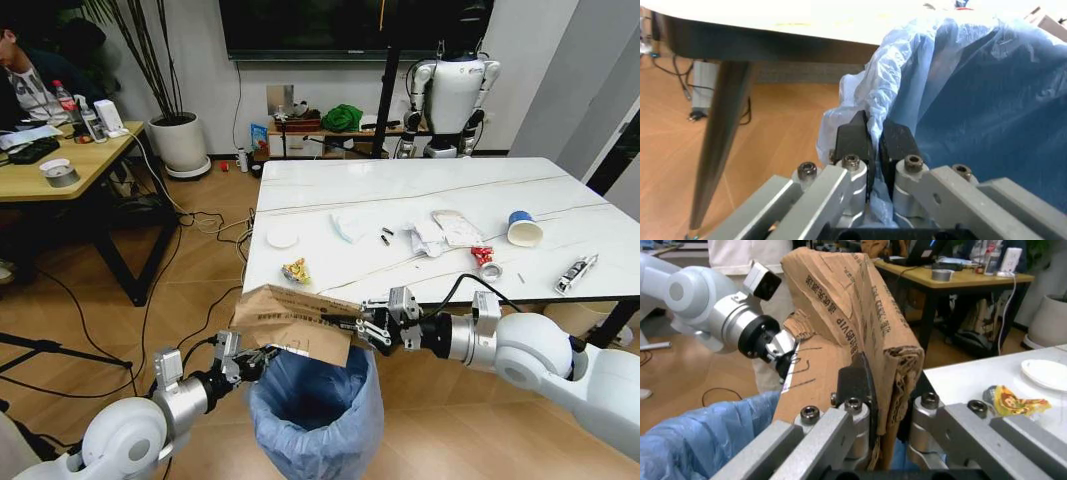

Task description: Pick up the trash bin and place the trash from the table into it.

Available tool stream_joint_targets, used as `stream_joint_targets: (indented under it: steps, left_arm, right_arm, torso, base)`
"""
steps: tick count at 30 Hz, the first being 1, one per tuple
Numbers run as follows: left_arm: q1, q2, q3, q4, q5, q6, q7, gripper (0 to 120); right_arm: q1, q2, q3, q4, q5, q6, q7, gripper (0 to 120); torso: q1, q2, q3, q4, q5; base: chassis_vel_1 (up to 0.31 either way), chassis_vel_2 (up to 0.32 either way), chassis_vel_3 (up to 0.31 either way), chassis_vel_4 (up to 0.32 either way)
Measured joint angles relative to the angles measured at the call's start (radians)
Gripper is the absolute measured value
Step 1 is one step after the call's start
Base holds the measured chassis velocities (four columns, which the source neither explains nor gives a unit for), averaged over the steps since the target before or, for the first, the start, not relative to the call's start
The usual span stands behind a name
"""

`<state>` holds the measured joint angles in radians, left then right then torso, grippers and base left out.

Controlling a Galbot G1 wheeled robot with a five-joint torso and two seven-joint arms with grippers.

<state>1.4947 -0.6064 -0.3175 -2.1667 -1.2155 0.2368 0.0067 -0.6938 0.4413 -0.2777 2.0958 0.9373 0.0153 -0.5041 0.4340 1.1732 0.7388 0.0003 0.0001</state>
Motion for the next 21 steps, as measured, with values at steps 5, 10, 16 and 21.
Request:
stream_joint_targets:
  steps: [5,10,16,21]
  left_arm:
    - [0.007,0.000,-0.011,-0.004,0.002,0.000,0.001,0]
    - [0.036,-0.001,-0.041,-0.014,0.003,0.000,0.001,0]
    - [0.049,-0.002,-0.061,-0.023,0.002,0.000,0.000,0]
    - [0.051,-0.001,-0.066,-0.024,0.000,0.000,-0.001,0]
  right_arm:
    - [0.001,-0.001,0.001,0.003,0.001,0.000,-0.014,8]
    - [-0.001,0.001,-0.001,0.012,0.006,0.000,-0.017,32]
    - [0.000,0.005,-0.010,0.015,0.006,0.001,-0.018,50]
    - [0.004,0.005,-0.010,0.016,0.010,0.002,-0.019,68]
  torso:
    - [0.000,0.000,0.000,-0.0003,-0.0002]
    - [0.000,0.000,0.000,-0.0003,-0.0002]
    - [0.000,0.000,0.000,-0.0002,-0.0001]
    - [0.000,0.000,0.000,-0.0004,-0.0001]
  base:
    - [0.000,0.000,0.000,0.000]
    - [0.000,0.000,0.000,0.000]
    - [0.000,0.000,0.000,0.000]
    - [0.000,0.000,0.000,0.000]
